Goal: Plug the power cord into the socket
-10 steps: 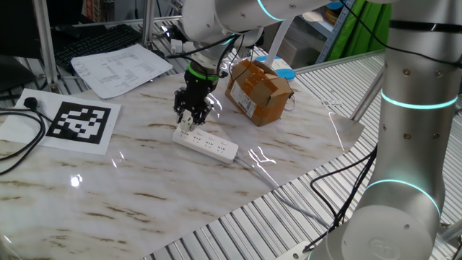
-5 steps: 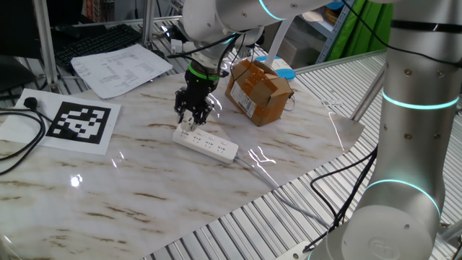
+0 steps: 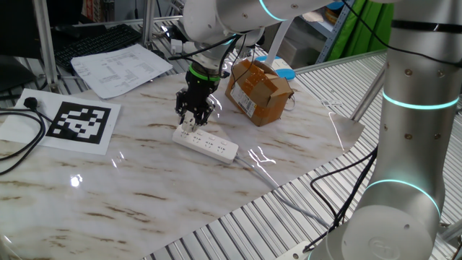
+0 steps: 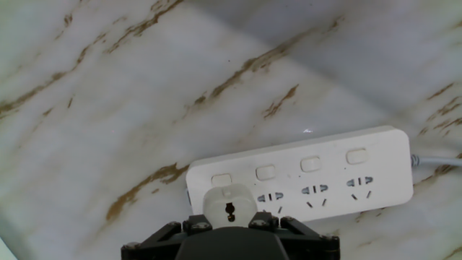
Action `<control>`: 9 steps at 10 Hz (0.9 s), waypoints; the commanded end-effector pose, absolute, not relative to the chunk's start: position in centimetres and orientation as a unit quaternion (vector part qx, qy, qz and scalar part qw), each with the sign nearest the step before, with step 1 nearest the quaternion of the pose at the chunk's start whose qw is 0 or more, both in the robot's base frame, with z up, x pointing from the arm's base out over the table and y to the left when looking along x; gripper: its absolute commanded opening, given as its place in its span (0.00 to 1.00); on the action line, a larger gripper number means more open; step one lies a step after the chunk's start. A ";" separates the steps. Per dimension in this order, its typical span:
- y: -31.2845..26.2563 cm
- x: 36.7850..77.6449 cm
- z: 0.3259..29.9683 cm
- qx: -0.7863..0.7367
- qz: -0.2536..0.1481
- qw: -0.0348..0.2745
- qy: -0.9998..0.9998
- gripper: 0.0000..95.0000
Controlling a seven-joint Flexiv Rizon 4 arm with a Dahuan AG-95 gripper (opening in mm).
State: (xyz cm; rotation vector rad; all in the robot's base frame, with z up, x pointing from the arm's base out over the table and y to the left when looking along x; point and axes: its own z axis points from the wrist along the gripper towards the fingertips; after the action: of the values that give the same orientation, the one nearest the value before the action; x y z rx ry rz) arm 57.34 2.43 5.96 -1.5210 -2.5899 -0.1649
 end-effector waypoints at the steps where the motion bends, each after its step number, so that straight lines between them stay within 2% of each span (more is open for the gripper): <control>1: 2.3 57.3 5.8 -0.504 -0.057 0.066 -0.859 0.00; 9: 2.3 57.2 5.6 -0.511 -0.068 0.072 -0.854 0.00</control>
State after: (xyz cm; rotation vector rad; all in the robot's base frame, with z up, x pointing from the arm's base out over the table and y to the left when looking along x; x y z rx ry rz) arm 57.23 2.27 5.71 -1.5325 -2.5675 -0.2079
